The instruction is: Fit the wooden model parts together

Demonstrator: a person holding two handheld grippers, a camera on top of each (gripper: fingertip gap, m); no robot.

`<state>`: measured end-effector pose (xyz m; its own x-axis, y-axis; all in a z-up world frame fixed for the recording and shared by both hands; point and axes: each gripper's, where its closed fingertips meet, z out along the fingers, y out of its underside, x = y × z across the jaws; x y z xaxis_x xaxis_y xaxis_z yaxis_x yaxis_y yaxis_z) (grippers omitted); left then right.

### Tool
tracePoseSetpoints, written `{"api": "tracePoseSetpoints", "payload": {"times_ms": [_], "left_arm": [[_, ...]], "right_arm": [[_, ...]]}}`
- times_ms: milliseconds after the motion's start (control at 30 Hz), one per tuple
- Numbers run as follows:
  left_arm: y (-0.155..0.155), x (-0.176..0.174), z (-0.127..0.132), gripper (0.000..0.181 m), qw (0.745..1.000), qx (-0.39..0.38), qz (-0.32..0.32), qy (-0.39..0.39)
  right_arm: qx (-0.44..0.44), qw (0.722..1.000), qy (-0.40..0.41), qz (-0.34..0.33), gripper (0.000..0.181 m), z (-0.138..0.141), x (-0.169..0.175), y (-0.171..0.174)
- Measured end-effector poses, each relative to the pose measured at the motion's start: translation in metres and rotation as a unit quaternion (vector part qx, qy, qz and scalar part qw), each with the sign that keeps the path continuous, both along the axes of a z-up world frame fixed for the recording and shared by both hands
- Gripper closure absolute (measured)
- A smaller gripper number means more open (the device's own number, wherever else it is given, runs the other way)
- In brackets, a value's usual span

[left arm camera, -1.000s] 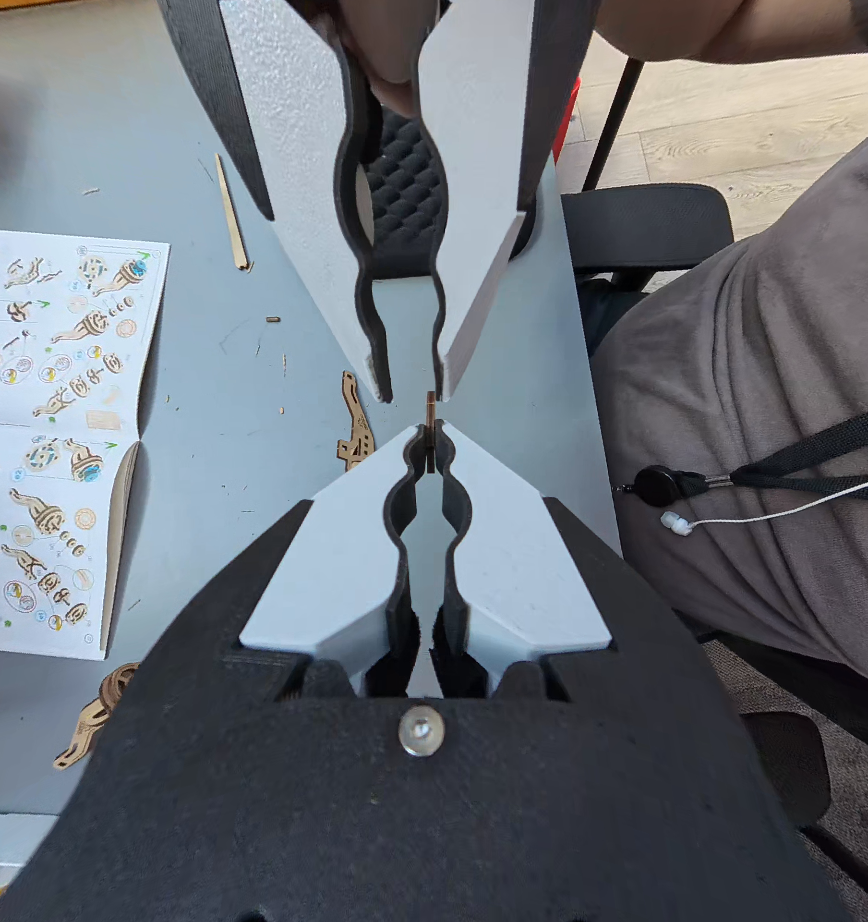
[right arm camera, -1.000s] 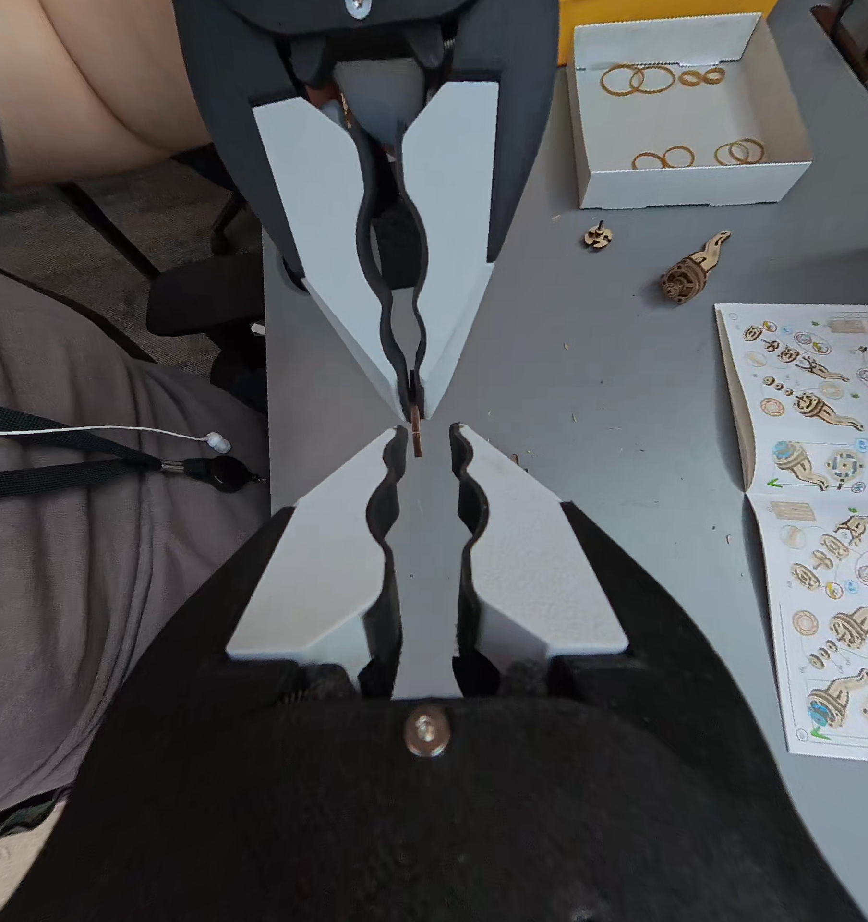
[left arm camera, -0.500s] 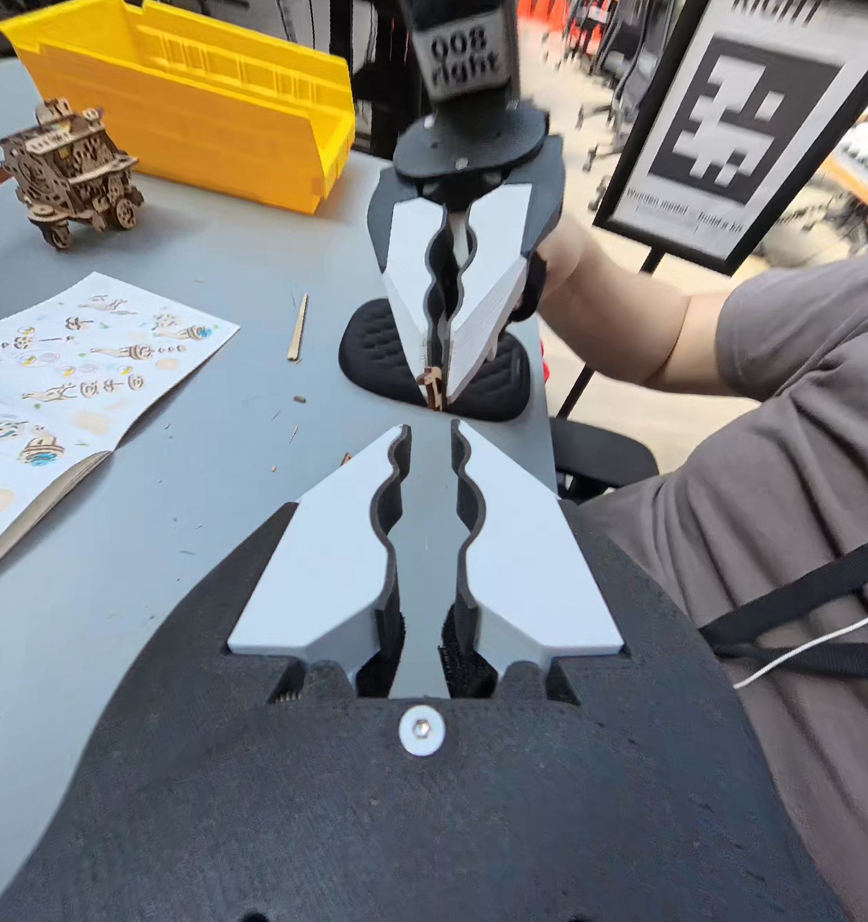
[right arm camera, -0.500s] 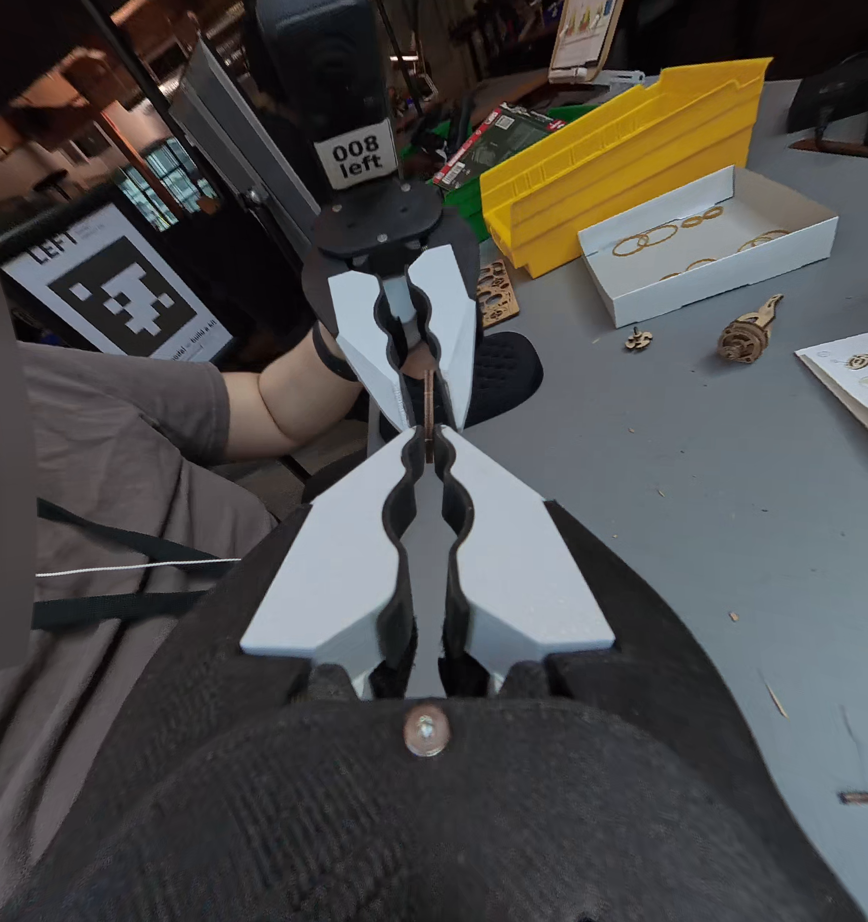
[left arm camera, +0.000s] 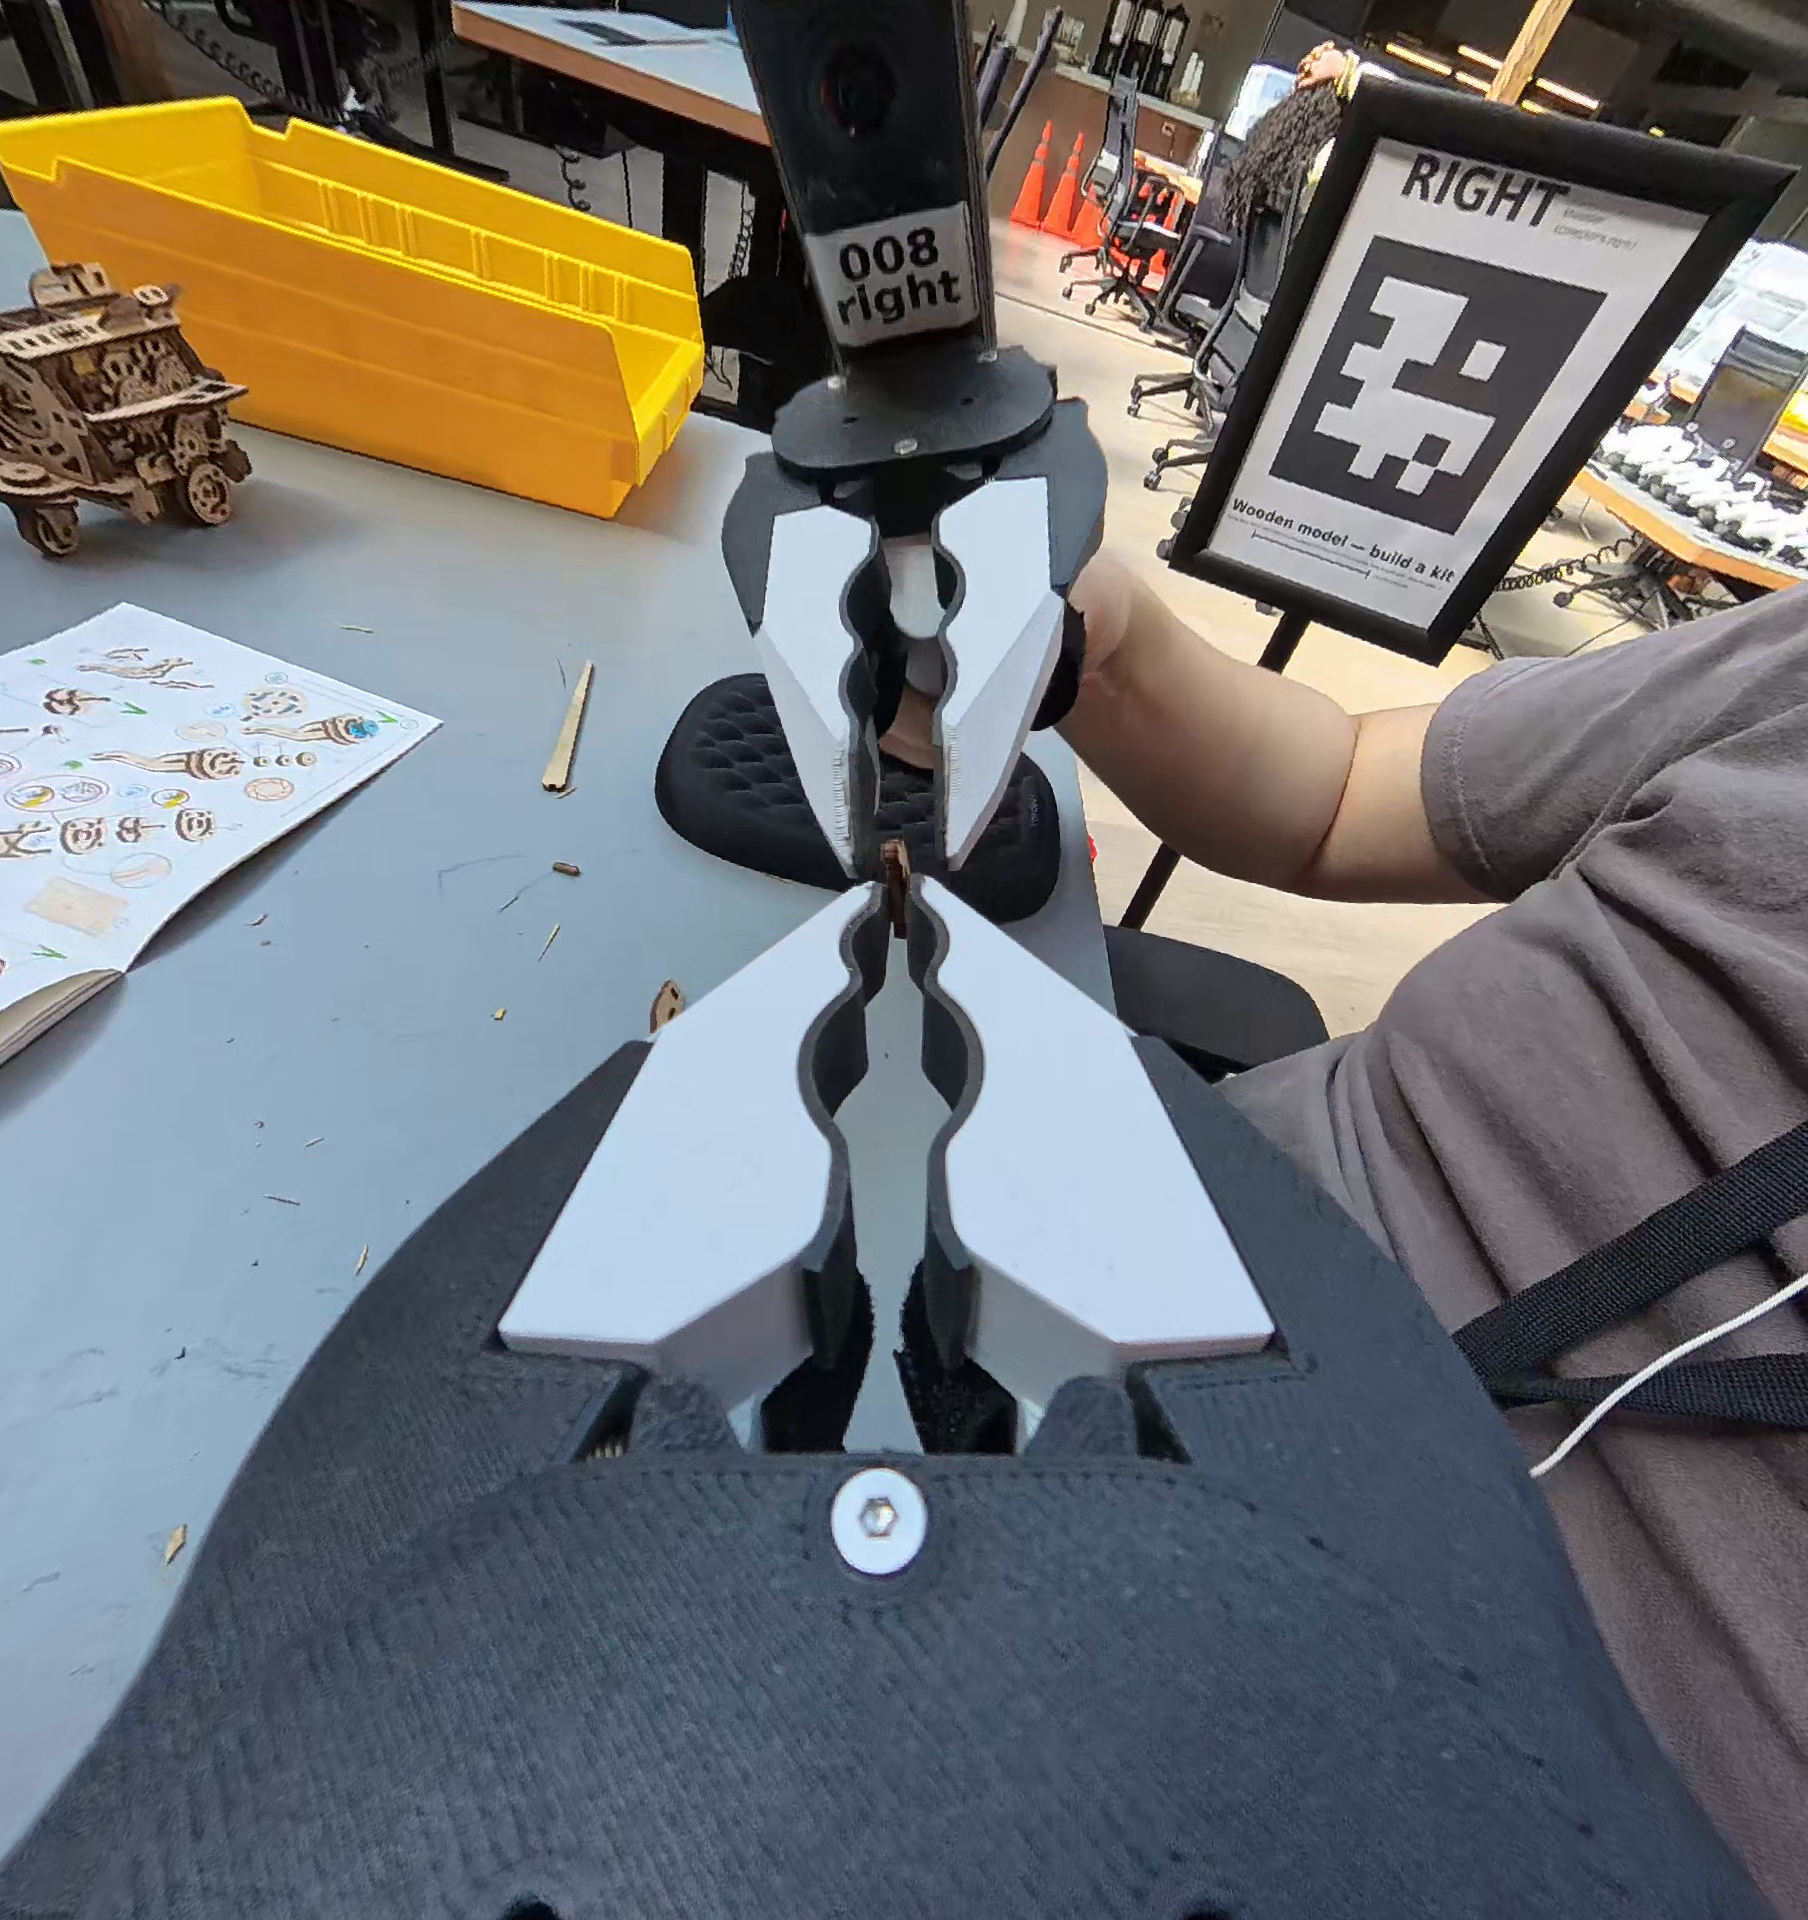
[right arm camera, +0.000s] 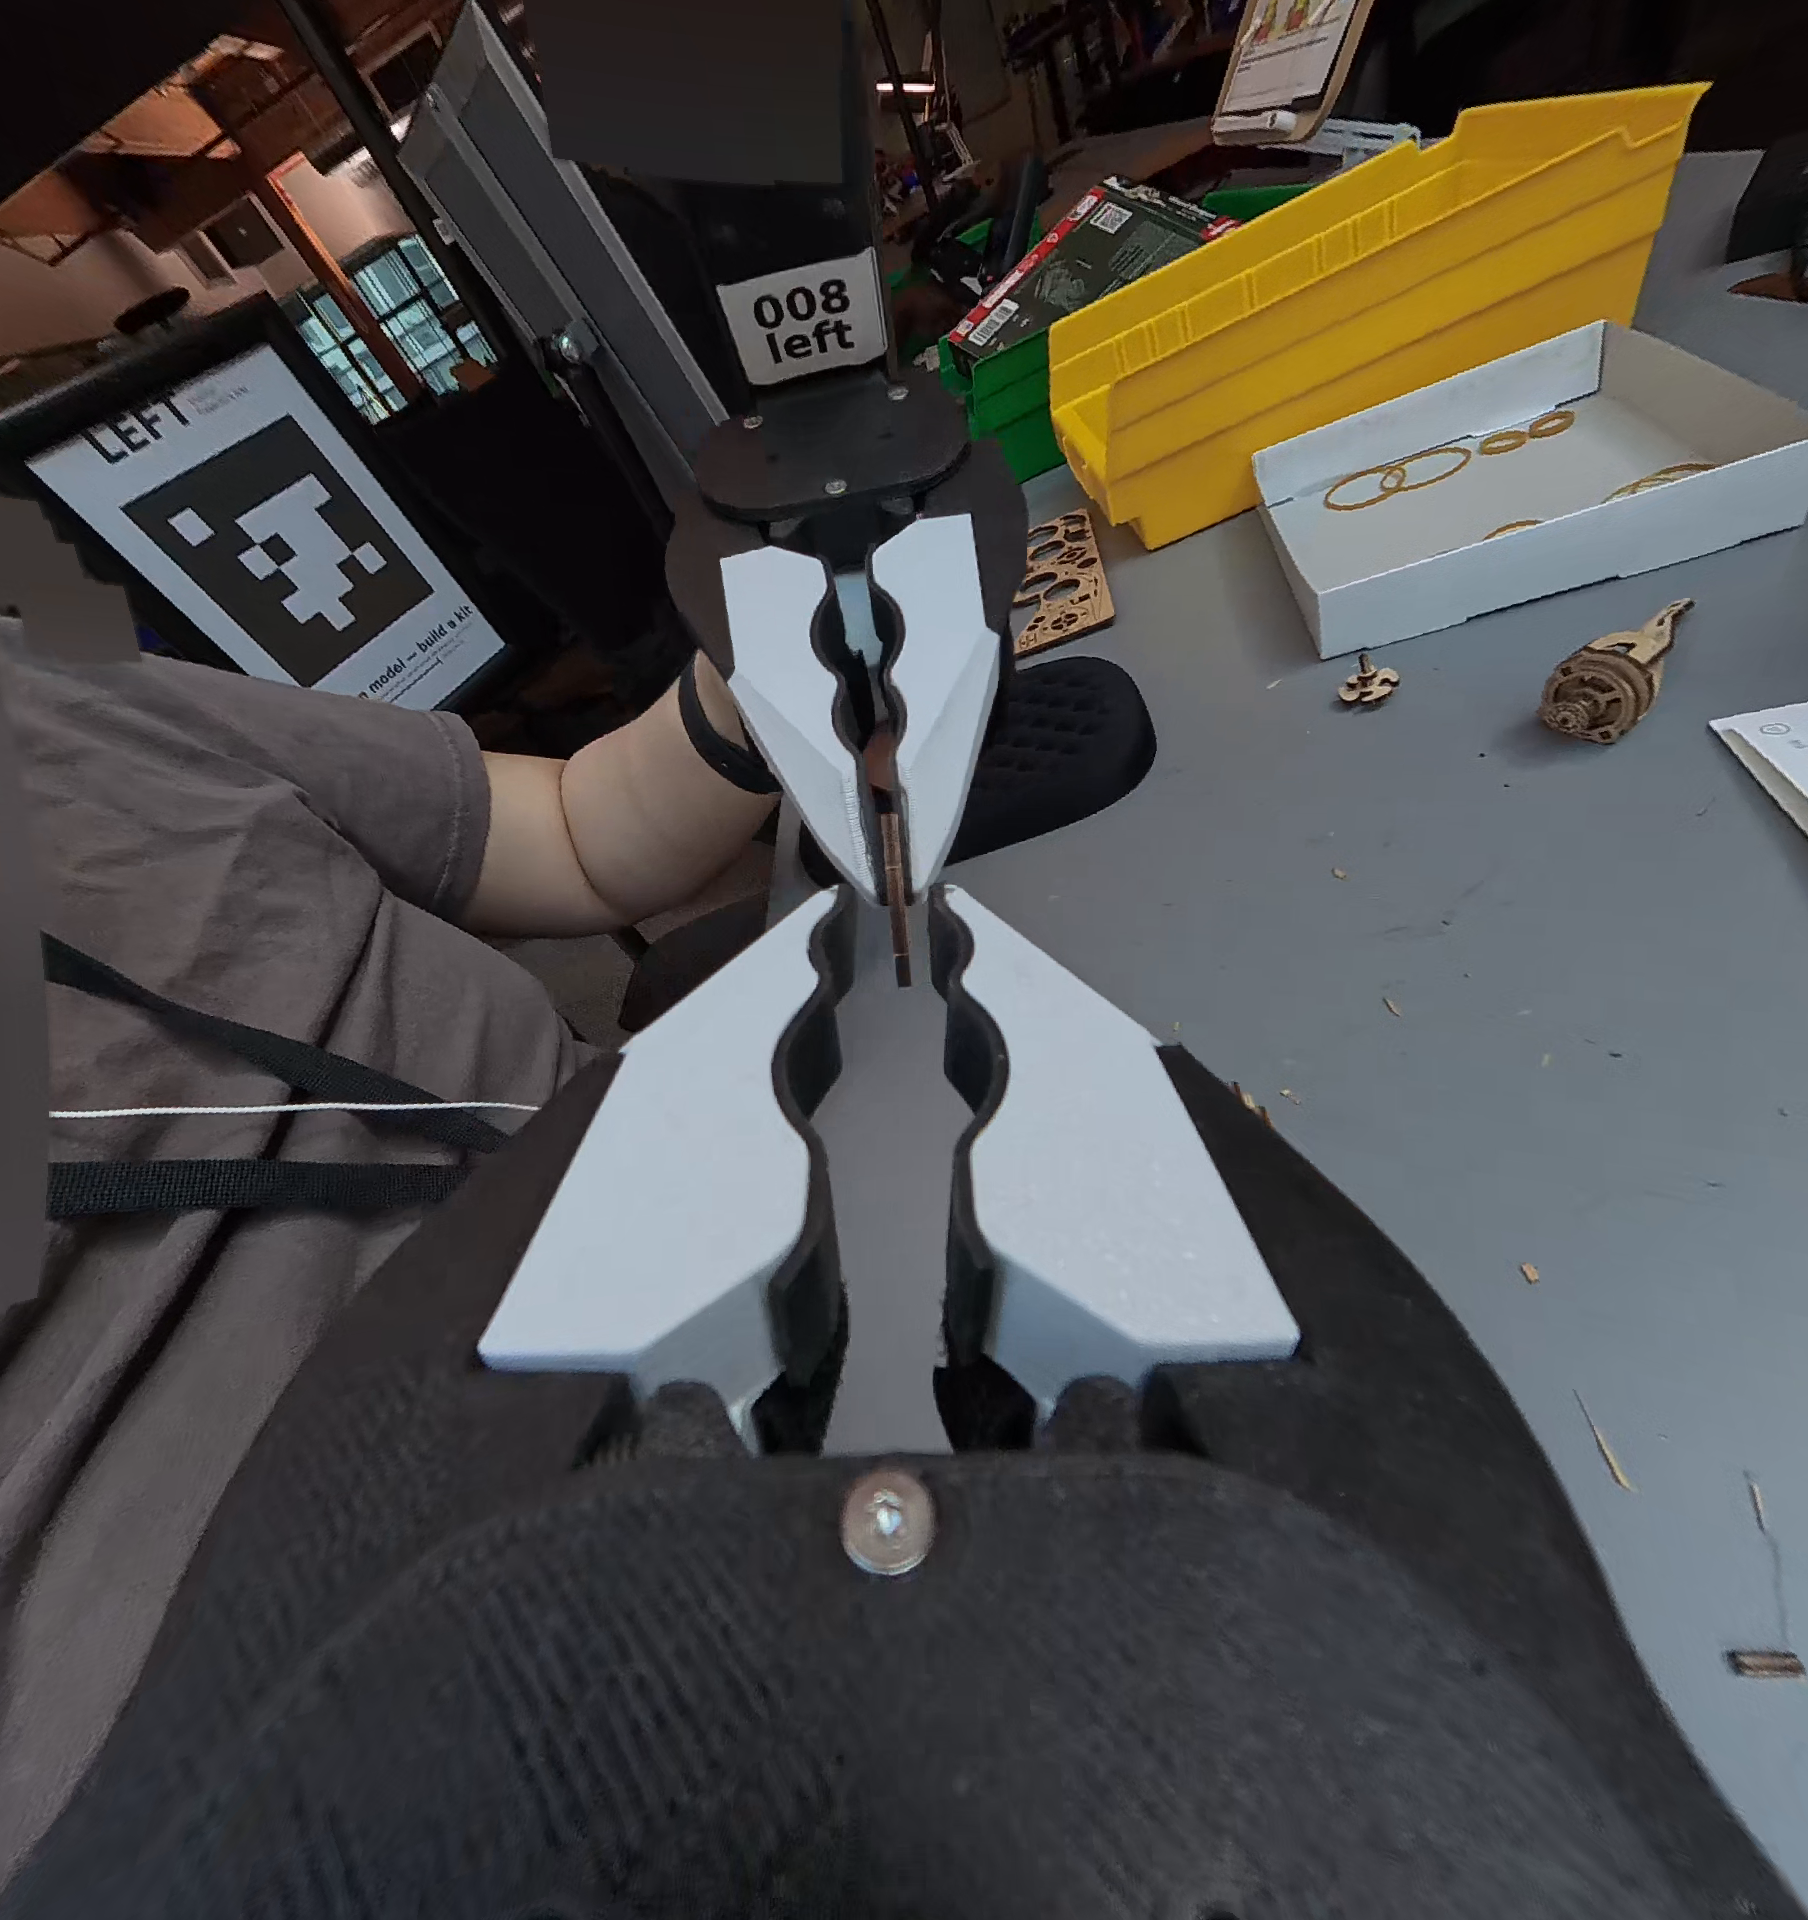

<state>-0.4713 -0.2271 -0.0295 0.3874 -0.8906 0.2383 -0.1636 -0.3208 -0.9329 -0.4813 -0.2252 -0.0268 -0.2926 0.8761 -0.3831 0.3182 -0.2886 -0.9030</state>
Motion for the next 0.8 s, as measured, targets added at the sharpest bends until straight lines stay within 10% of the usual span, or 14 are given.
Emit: {"api": "tracePoseSetpoints", "payload": {"times_ms": [367, 500, 800], "left_arm": [[0.012, -0.007, -0.011, 0.172, 0.999, 0.015, 0.015, 0.025], [0.035, -0.042, -0.064, 0.136, 0.983, 0.065, 0.066, 0.157], [0.041, -0.034, -0.121, 0.146, 0.971, 0.061, -0.018, 0.228]], "right_arm": [[0.082, 0.993, -0.086, 0.007, 0.18, -0.02, -0.005, 0.015], [0.058, 0.991, -0.118, -0.032, 0.18, -0.048, 0.004, 0.047], [0.172, 0.972, -0.161, -0.015, 0.18, -0.107, 0.007, 0.048]]}}
